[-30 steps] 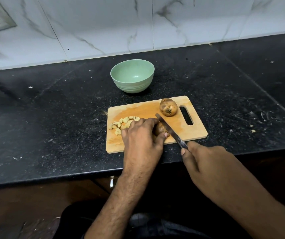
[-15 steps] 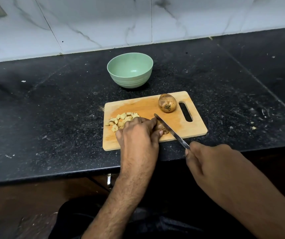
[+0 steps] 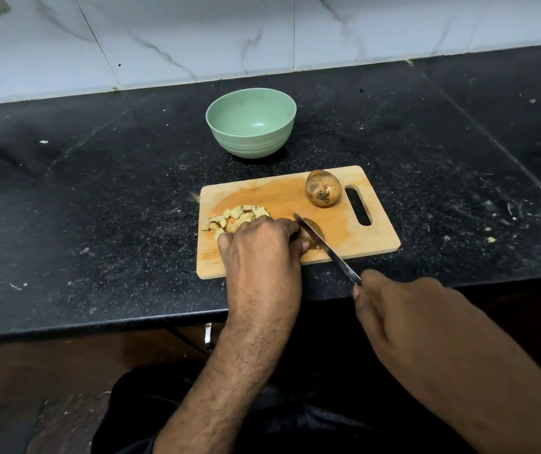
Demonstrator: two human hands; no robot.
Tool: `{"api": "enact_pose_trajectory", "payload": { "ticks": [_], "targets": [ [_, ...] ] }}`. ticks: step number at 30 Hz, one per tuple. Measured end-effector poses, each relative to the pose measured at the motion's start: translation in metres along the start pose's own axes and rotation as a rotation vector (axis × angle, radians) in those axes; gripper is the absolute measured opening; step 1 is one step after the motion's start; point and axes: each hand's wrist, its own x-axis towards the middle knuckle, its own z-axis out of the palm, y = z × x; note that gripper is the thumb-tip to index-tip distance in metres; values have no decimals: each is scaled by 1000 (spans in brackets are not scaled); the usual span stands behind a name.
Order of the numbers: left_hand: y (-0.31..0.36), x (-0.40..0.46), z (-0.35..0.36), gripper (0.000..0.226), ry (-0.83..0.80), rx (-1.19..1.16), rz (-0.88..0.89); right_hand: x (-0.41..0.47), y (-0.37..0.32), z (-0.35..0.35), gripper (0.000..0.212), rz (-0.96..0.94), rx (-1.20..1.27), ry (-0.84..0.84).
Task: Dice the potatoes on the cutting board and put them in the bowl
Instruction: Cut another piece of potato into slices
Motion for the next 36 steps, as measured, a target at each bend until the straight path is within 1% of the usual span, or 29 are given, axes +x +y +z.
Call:
{"api": "enact_pose_trajectory", "payload": {
  "ticks": [3, 7, 11, 21, 26, 32, 36],
  "targets": [
    [-2, 2, -2, 23, 3, -40, -15, -1, -2, -1, 28, -1, -8, -12],
    [-3, 2, -2, 23, -21, -4, -6, -1, -4, -4, 28, 11, -30, -21],
    [-3, 2, -2, 23, -8, -48, -25, -2, -9, -4, 27, 6, -63, -46],
    [-2, 2, -2, 18, -24, -12, -14, -3, -11, -6, 27, 39, -59, -37],
    [-3, 2, -1, 31, -23, -60, 0, 1, -8, -10, 29, 49, -42, 6],
    [-1, 5, 1, 23, -8, -96, 38, 6, -3, -7, 26, 17, -25, -36],
    [1, 8, 1, 19, -24, -118, 64, 15, -4, -2, 16, 3, -58, -56]
  ]
}}
